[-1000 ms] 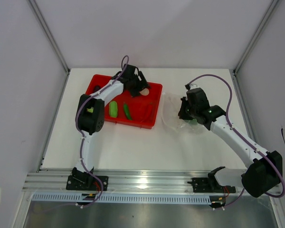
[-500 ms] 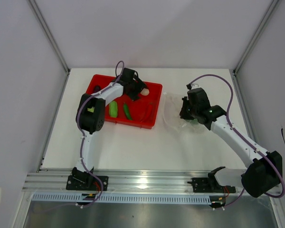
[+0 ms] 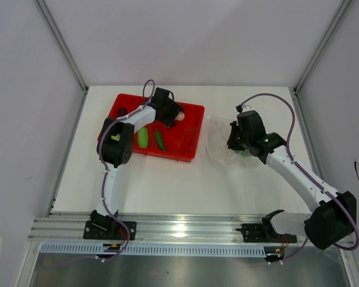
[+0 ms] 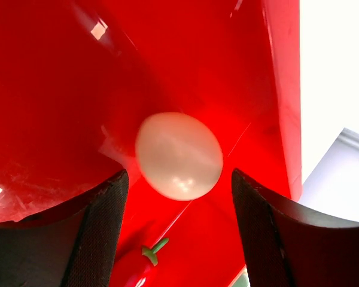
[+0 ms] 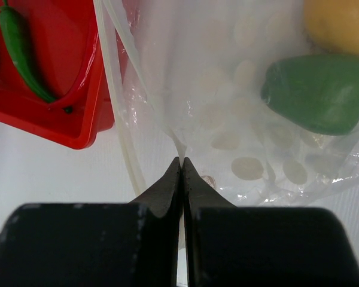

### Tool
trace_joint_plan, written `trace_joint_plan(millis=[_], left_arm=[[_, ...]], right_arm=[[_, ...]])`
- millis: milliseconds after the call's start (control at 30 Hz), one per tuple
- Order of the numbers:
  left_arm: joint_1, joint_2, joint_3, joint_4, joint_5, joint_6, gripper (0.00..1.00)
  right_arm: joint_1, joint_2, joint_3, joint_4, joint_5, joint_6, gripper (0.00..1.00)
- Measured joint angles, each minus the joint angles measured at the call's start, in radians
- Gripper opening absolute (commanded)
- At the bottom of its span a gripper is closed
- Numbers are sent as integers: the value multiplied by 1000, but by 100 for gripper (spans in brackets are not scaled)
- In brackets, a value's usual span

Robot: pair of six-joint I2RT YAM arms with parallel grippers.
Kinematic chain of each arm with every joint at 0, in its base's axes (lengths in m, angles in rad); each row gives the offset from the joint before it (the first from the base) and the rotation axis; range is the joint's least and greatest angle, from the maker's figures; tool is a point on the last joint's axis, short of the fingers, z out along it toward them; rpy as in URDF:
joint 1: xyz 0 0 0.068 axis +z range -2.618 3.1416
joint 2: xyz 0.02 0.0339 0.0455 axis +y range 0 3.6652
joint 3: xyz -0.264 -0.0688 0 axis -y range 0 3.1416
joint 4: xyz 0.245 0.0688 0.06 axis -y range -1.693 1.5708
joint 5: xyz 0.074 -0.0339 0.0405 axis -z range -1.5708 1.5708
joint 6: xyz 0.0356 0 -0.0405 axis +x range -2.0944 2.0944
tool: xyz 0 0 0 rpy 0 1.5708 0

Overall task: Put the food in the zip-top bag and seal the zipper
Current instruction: Pick up the fake food from the bin.

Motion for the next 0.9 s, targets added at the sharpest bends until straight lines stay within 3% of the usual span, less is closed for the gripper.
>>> trace_joint_plan(millis=[800,900], left_arm=[[0,24,48,-26,-94,-69,69],[0,24,52,-36,-101,-68,64]], right_arm=[[-14,-24,-15,0,7,-14,0],[-14,-29,-16,0,9,-14,0]])
